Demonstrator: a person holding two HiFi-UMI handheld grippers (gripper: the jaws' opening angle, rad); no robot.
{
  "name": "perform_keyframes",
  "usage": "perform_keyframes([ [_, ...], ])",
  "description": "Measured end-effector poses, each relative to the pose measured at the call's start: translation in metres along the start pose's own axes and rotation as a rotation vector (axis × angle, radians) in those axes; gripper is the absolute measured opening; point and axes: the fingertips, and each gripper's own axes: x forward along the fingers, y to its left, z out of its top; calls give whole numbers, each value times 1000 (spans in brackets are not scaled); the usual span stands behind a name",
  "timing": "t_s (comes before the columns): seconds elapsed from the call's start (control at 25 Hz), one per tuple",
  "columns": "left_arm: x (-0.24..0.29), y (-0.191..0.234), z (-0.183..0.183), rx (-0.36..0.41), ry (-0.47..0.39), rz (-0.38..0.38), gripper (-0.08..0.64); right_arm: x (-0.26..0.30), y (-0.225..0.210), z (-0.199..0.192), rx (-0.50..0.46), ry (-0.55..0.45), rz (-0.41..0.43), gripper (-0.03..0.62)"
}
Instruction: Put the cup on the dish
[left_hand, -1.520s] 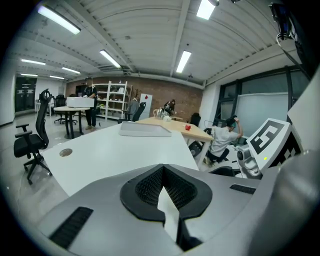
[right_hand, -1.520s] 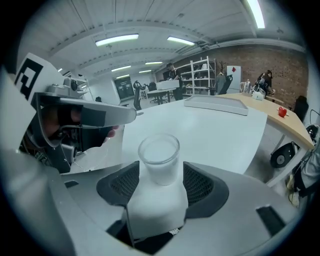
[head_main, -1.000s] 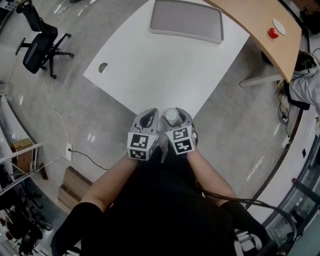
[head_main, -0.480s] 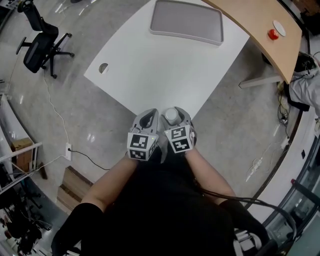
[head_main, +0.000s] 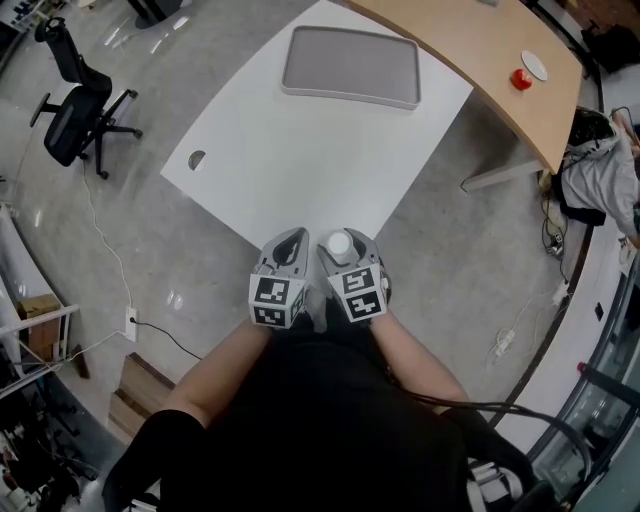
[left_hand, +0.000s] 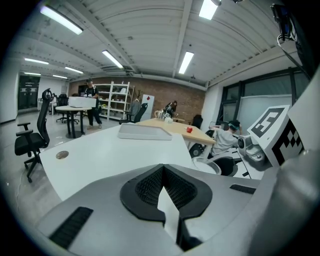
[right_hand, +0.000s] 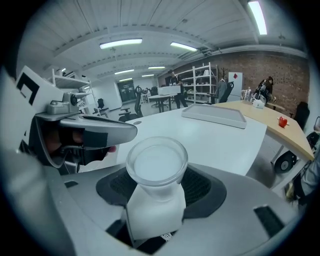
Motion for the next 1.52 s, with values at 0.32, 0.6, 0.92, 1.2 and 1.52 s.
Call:
perform_keyframes([
  [0.32,11,-19,42,15,-61,15,-3,-38,-18,27,-22,-34,48,233],
  [0.6,12,-38,76,37,-115,43,-3,-75,-32,52,-60,-76,94,233],
  [0.92,17,-58,109,54,-178,79,-3,-106,-58,74,-95,-123,114,233],
  [1.2,18,-72,121,63,-197,77,-3,-122,-62,86,-94,-168,122,233],
  [1.52,27,-74,146,79,-221,43,-3,-133,-83,118,-54,-247,61,233],
])
